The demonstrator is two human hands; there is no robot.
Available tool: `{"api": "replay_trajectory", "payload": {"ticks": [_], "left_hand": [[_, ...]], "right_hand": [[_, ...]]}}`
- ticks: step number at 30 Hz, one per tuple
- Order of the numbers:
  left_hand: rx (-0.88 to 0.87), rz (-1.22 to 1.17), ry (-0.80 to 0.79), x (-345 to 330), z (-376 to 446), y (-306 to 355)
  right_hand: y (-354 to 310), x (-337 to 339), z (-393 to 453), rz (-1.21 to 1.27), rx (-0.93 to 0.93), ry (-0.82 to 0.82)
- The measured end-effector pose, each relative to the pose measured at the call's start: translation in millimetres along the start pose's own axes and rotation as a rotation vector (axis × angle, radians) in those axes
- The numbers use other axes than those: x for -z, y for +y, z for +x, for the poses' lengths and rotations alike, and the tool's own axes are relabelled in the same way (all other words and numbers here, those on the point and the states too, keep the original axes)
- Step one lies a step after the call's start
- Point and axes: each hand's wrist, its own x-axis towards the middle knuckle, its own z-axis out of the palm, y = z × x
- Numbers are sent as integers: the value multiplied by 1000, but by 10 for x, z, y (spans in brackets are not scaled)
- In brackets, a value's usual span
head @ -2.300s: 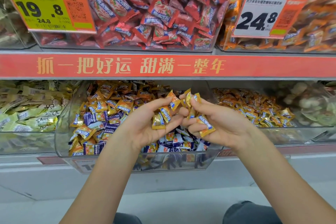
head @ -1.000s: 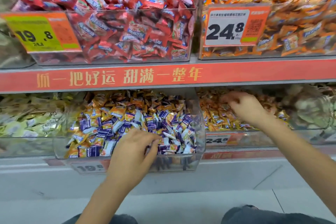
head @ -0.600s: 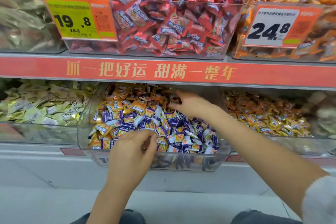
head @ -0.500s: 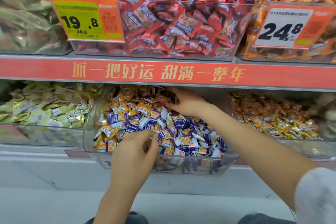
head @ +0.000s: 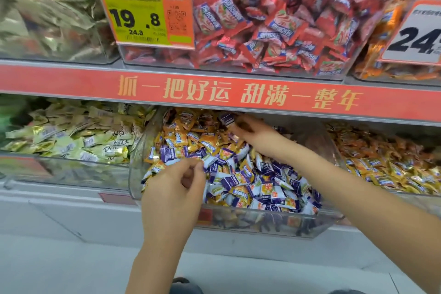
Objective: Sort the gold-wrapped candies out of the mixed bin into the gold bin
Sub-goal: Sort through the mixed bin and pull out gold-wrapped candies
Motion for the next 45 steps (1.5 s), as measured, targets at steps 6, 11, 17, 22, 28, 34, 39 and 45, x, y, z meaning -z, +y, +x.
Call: {"api": "replay_trajectory", "payload": {"ticks": [6,11,17,22,28,34,39,45], "left_hand": [[37,-11,15,-16,59,-1],[-67,-218,-145,-85,49,72],[79,-453,-14,-138,119,179],[123,-356,-63,-138,152,89],[-223,83,-258,-342,-1,198],[-378,199,-265,-520,-96,236],[-283,264,-212,-628,-188,275],[-233,194,-247,-728,-270,351]], "right_hand": [[-119,183,-312,303,-51,-38],[-287,159,-526,337,-29,-174],[-372,149,-634,392,-7,-241],[-221,258,-732,618,-93,-150],[-124,217,-872,615,-167,289],[223,750,-1454,541,-164,669],[919,1277,-1598,28,-435,784],[1238,1510,-1639,-140,-473,321]]}}
